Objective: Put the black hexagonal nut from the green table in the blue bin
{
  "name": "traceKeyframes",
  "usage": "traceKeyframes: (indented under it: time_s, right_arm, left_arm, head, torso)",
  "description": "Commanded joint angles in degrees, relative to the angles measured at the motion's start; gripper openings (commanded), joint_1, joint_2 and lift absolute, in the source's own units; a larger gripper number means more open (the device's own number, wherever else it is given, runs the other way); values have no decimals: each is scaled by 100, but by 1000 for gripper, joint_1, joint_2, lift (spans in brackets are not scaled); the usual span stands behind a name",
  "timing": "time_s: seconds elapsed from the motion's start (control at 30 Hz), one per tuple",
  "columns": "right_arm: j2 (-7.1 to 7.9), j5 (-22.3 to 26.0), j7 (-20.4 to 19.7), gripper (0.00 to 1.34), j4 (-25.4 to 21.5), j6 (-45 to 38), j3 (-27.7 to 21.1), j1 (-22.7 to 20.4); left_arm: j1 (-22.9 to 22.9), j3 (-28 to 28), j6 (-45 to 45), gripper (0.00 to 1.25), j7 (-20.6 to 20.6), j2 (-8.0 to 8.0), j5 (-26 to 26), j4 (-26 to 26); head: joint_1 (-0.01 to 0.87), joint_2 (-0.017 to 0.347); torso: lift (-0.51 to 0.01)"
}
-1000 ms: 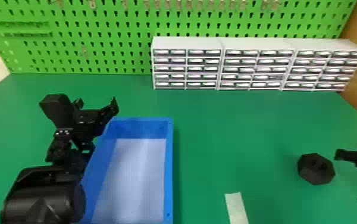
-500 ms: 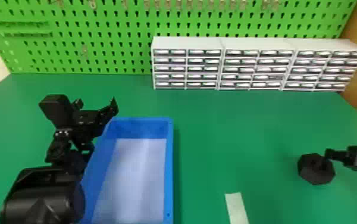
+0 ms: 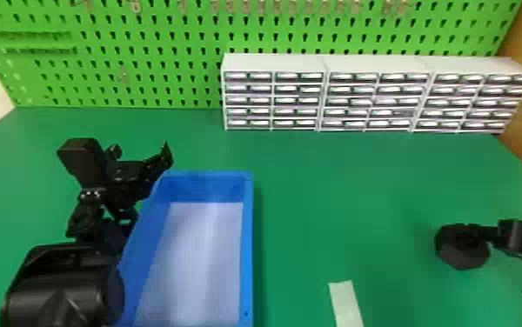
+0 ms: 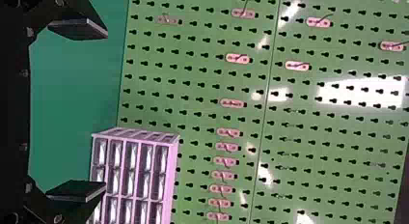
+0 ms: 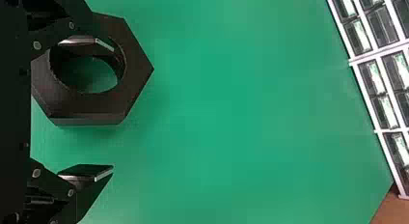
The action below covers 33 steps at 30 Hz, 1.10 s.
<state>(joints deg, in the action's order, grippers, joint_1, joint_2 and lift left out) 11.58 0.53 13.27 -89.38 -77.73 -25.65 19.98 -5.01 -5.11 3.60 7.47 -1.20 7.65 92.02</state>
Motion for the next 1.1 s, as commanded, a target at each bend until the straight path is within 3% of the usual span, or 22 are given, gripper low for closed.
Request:
traceKeyframes:
  time_s: [0.0, 1.07]
  right_arm:
    - [-33, -18, 0, 939, 35, 21, -19, 14]
    - [-95, -115, 0, 939, 316, 215, -36, -56]
  left_arm:
    - [0, 1, 0, 1075, 0, -3, 0, 0]
    - [0, -8, -17, 1075, 0, -3, 0, 0]
  head:
    - [686, 51]
    - [686, 51]
  torso:
    - [-97]
    - [-97]
